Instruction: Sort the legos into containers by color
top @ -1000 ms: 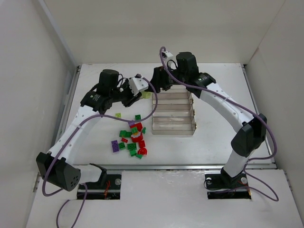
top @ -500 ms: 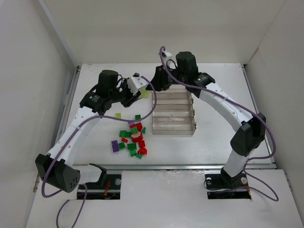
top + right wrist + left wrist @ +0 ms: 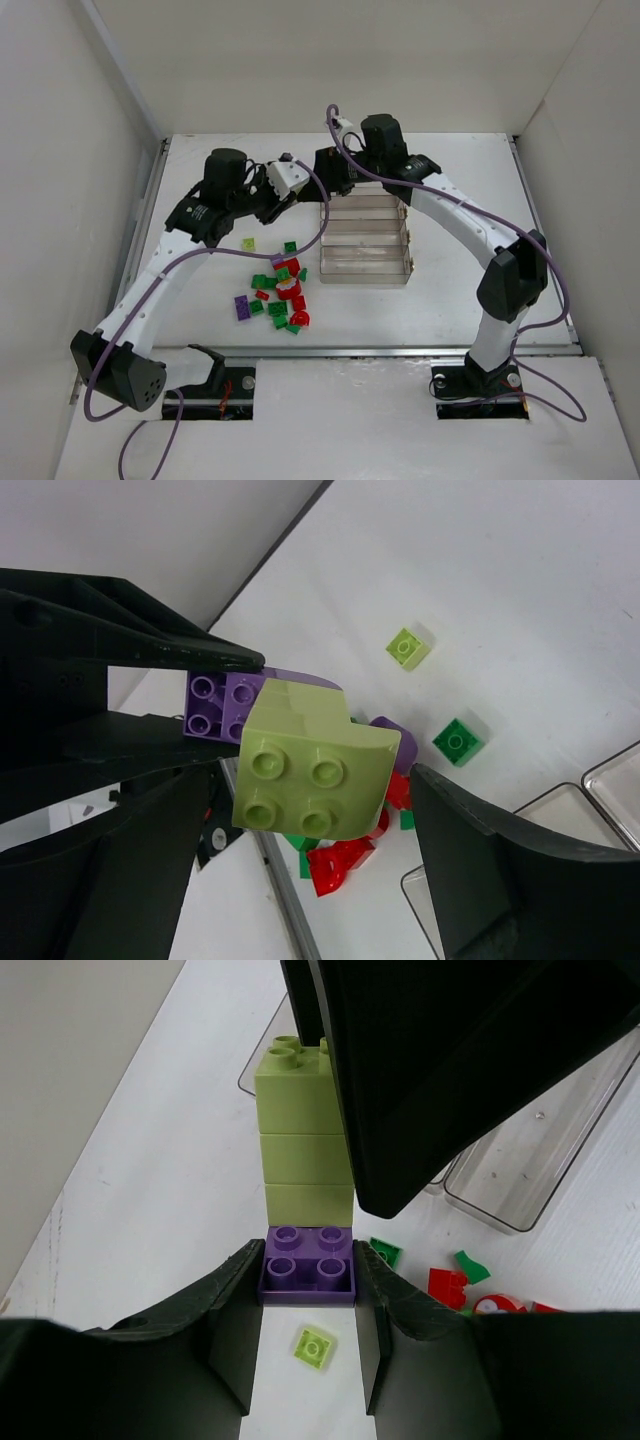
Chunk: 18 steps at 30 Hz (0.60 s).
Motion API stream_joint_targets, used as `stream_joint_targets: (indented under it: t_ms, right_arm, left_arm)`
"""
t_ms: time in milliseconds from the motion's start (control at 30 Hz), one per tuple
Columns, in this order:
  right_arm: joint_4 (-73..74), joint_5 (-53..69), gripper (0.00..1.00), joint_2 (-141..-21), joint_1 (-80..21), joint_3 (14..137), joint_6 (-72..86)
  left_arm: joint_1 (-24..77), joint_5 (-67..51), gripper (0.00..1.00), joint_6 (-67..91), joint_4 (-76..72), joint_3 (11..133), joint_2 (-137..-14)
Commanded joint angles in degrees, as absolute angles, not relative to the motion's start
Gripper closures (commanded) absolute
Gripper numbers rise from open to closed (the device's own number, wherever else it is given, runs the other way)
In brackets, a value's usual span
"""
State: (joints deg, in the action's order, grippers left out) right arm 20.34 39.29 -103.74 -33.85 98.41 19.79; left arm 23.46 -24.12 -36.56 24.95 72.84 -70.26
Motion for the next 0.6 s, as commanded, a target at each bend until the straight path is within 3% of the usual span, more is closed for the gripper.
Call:
stream_joint_targets:
  t_ms: [0, 67, 167, 300, 400, 567]
  right_arm:
    - [17.7, 41.0, 0.14, -103.6, -34.3, 99.5, 20.1]
    - [17.1, 41.5, 0.14, -103.0, -34.3, 99.0, 20.1]
    - [16.5, 42.0, 0.05, -102.5, -34.3, 99.0, 20.1]
    - [15.9, 42.3, 0.05, -101.9, -34.3, 99.0, 20.7]
    - [15.9, 41.7, 0.11, -101.3, -34.3, 98.3, 20.7]
    - [15.2, 42.0, 0.46, -101.3, -33.8, 97.3, 21.3]
  left_arm:
    - [23.7, -24.4, 1.0, -37.0, 22.3, 72.4, -68.3]
    - [23.7, -24.4, 1.0, -37.0, 22.3, 71.9, -68.3]
    - [23.7, -24.4, 1.0, -37.0, 22.3, 71.4, -68.3]
    - [23.7, -24.4, 1.0, -37.0, 22.3, 70.8, -68.3]
    - [23.7, -24.4, 1.0, -37.0, 22.3, 70.8, -68.3]
    - [23.7, -24.4, 1.0, -37.0, 22.3, 70.2, -68.3]
